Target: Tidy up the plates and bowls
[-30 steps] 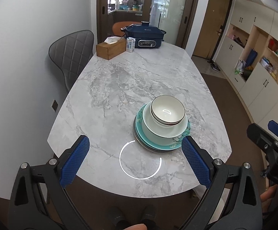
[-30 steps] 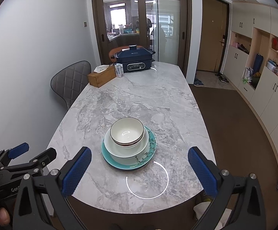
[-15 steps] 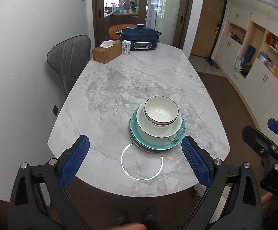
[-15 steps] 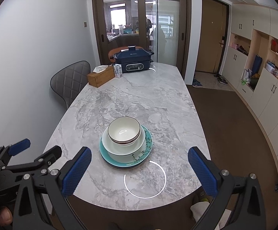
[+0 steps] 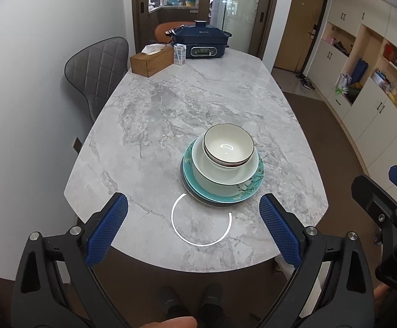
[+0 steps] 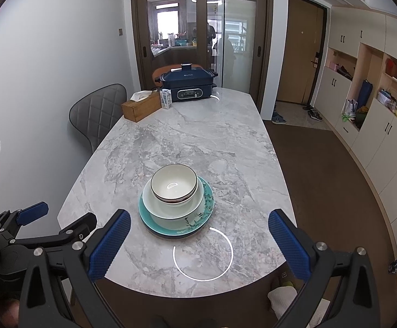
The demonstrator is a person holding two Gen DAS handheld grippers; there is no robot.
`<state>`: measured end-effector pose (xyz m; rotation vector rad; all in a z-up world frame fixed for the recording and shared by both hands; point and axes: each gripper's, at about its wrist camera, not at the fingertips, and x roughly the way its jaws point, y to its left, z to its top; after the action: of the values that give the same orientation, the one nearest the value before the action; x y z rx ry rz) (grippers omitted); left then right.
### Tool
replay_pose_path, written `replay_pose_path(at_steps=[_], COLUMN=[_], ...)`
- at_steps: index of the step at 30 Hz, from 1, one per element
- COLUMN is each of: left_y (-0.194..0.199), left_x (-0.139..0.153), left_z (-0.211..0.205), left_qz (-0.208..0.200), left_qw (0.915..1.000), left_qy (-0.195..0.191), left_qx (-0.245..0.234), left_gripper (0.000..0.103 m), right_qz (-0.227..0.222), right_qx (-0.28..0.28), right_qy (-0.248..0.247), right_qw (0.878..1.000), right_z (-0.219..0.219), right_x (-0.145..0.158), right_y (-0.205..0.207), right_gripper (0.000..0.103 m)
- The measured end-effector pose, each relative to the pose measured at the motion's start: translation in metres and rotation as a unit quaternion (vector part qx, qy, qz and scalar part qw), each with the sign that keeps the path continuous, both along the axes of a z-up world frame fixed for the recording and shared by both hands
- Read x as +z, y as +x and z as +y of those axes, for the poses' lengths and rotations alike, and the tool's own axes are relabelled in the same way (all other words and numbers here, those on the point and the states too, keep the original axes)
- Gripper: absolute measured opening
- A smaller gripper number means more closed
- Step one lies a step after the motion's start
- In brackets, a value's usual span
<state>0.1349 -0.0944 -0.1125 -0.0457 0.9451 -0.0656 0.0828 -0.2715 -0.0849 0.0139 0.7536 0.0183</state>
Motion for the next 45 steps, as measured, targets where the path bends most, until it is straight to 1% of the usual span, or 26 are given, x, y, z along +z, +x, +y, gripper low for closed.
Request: replay_pose_path(at_steps=[3,15,24,30,33,45], left_y=[-0.002,-0.006,-0.01,-0.013,-0.013,-0.012], left_x=[0.0,0.004,0.01,0.011,0.011,0.017], left_z=[0.0,0.006,0.011,0.013,0.012,0.017], left_qz=[-0.005,-0.007,-0.014,-0.015,-0.014,-0.022], left_qw=[0.9999,0.9999,0.9995,0.9995,0.9996,0.9996], left_qy=[0.009,0.002,0.006,0.007,0.001,0.006], left_qx=[0.003,0.013,0.026,0.026,0.023,0.019], left_gripper=[0.098,0.098,0.098,0.098,0.098,0.098], right_qz=[0.0,0.008,0.015,0.021,0.026,0.025], right_qx=[0.001,0.005,0.009,0.011,0.013,0.015], right_qy=[-0.001,-0.002,-0.001,-0.001,-0.002,-0.004], right_qw=[1.0,1.0,1.0,1.0,1.0,1.0], right_z=[0.0,0.0,-0.003,-0.004,-0.006,-0.008], right_x=[0.001,-0.003,-0.007,-0.009,-0.01,-0.01], right_y=[0.001,0.001,0.0,0.001,0.003,0.009], right_gripper=[0.103,0.103,0.103,0.103,0.103,0.103])
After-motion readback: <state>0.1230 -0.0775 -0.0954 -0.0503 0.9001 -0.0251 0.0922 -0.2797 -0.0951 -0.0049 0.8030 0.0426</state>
